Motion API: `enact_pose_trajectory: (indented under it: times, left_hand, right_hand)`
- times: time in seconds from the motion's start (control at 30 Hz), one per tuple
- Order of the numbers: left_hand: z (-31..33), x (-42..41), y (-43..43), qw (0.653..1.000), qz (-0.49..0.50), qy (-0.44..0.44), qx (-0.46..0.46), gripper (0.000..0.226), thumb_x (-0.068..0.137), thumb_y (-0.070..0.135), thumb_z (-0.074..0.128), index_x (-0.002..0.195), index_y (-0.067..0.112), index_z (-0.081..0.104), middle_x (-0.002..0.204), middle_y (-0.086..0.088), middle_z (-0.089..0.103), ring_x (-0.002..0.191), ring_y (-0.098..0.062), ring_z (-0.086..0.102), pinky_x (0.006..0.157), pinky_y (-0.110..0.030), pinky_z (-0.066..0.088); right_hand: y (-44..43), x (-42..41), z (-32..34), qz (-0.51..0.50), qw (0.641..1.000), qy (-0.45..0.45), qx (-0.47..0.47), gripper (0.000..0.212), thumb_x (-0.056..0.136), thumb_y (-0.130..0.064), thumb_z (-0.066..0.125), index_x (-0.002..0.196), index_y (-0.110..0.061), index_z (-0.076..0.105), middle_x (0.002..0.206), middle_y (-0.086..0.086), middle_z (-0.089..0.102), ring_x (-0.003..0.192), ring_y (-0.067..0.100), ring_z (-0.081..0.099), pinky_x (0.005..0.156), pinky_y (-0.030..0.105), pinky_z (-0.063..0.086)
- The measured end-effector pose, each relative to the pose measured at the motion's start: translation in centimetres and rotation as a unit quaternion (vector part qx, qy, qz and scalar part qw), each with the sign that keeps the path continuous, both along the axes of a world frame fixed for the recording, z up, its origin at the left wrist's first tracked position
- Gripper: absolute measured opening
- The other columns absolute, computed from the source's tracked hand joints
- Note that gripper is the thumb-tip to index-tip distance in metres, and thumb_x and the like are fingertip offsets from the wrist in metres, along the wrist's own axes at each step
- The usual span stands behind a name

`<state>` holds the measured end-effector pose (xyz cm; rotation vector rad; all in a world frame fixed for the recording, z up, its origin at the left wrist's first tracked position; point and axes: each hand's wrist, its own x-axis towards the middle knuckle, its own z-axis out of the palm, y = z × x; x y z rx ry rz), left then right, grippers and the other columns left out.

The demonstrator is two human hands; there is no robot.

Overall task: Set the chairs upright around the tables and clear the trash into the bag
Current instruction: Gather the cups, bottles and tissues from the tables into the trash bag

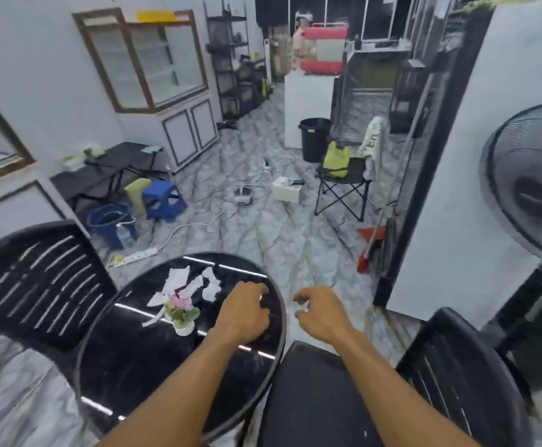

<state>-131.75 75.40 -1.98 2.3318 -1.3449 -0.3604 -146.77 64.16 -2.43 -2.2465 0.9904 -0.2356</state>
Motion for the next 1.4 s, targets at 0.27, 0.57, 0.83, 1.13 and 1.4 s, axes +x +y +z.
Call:
enact_pose_trajectory:
  times: [0.27, 0.57, 0.83, 1.13, 1.4]
  left_hand:
    - [-2.0, 10.6, 1.4, 0.989, 0.137, 0.014, 0.05, 0.044, 0.081, 0.022, 0.062, 0.125, 0.019, 0.064, 0.125, 0.001, 0.063, 0.121, -0.021, 0.053, 0.099, -0.034, 0.044]
    - [-3.1, 20.7, 2.5, 0.977, 0.213, 0.006, 0.019, 0.039, 0.09, 0.023, 0.061, 0.128, 0.017, 0.062, 0.128, 0.0, 0.063, 0.12, -0.019, 0.054, 0.099, -0.035, 0.044]
    - [-8.0, 30.0, 3.6, 0.975, 0.204, 0.069, 0.056, 0.041, 0.087, 0.029, 0.063, 0.128, 0.021, 0.061, 0.126, -0.001, 0.063, 0.125, -0.02, 0.05, 0.103, -0.041, 0.045]
    - [-15.4, 35.8, 6.7, 0.962, 0.189, 0.148, 0.13, 0.055, 0.079, 0.017, 0.072, 0.132, 0.021, 0.058, 0.133, -0.002, 0.057, 0.123, -0.023, 0.051, 0.099, -0.04, 0.047]
    - [-20.5, 35.6, 7.4, 0.981, 0.085, 0.102, 0.141, 0.031, 0.087, 0.018, 0.064, 0.118, 0.019, 0.069, 0.13, 0.007, 0.051, 0.117, -0.021, 0.05, 0.094, -0.039, 0.049]
  right_hand:
    - [-2.6, 11.7, -4.7, 0.141, 0.984, 0.094, 0.055, 0.045, 0.08, -0.02, 0.066, 0.125, -0.023, 0.064, 0.127, 0.0, 0.063, 0.113, 0.019, 0.06, 0.093, 0.029, 0.05]
    - [-3.0, 20.4, -8.9, 0.141, 0.983, 0.114, 0.04, 0.039, 0.091, -0.022, 0.067, 0.128, -0.015, 0.06, 0.136, 0.005, 0.057, 0.124, 0.025, 0.053, 0.099, 0.034, 0.045]
    - [-2.3, 26.1, -13.5, 0.07, 0.972, 0.226, -0.011, 0.034, 0.083, -0.012, 0.066, 0.116, -0.02, 0.065, 0.118, 0.002, 0.06, 0.111, 0.025, 0.056, 0.091, 0.035, 0.05]
    - [0.1, 32.6, -17.3, 0.079, 0.987, 0.134, 0.04, 0.044, 0.078, 0.013, 0.053, 0.105, -0.018, 0.07, 0.095, -0.004, 0.055, 0.092, 0.019, 0.059, 0.075, 0.018, 0.046]
    - [-0.6, 37.5, -19.3, 0.183, 0.974, 0.13, 0.032, 0.082, 0.086, 0.007, 0.06, 0.15, -0.036, 0.033, 0.164, -0.009, 0.004, 0.118, 0.017, 0.055, 0.091, 0.026, 0.049]
